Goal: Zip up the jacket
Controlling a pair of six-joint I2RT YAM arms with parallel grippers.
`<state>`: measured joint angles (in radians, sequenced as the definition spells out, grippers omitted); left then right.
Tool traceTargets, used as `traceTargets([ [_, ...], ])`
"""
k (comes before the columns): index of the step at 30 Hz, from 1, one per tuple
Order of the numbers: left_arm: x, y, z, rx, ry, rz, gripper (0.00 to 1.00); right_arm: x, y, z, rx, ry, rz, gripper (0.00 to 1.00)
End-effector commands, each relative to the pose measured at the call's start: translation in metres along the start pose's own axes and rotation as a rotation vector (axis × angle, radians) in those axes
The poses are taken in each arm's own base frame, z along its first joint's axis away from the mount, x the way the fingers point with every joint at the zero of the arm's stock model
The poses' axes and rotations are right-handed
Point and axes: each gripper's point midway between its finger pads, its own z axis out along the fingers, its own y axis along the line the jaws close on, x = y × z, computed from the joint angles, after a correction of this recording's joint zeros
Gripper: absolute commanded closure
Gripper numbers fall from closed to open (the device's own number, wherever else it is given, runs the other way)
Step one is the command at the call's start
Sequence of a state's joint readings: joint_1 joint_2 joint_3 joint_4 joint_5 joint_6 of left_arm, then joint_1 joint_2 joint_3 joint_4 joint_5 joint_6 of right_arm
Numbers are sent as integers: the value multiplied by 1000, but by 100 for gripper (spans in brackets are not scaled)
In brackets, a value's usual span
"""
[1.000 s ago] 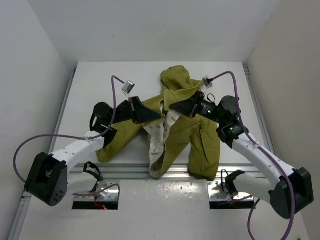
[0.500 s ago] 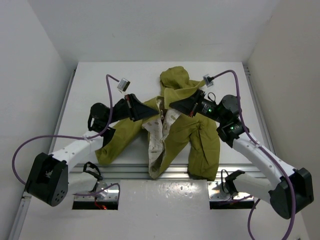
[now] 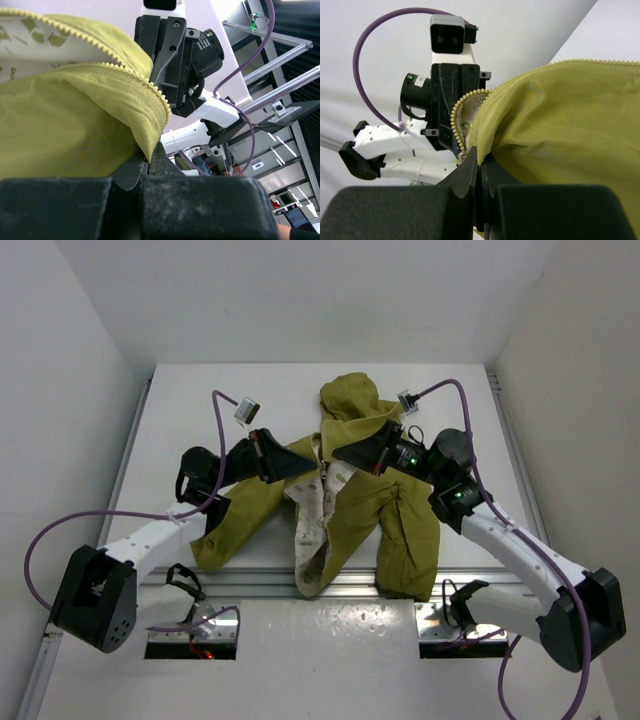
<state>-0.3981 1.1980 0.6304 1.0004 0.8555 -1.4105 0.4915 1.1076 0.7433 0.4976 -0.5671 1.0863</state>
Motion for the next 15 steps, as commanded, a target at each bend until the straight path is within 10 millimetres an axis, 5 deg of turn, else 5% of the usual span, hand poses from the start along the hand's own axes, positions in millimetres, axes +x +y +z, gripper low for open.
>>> traceTargets([
  [1, -7, -13, -1, 45, -28, 72, 100, -18, 30, 6, -79, -39, -35, 100],
  [15, -5, -9, -9, 25, -31, 84, 100, -16, 31, 7, -73, -33, -28, 100],
])
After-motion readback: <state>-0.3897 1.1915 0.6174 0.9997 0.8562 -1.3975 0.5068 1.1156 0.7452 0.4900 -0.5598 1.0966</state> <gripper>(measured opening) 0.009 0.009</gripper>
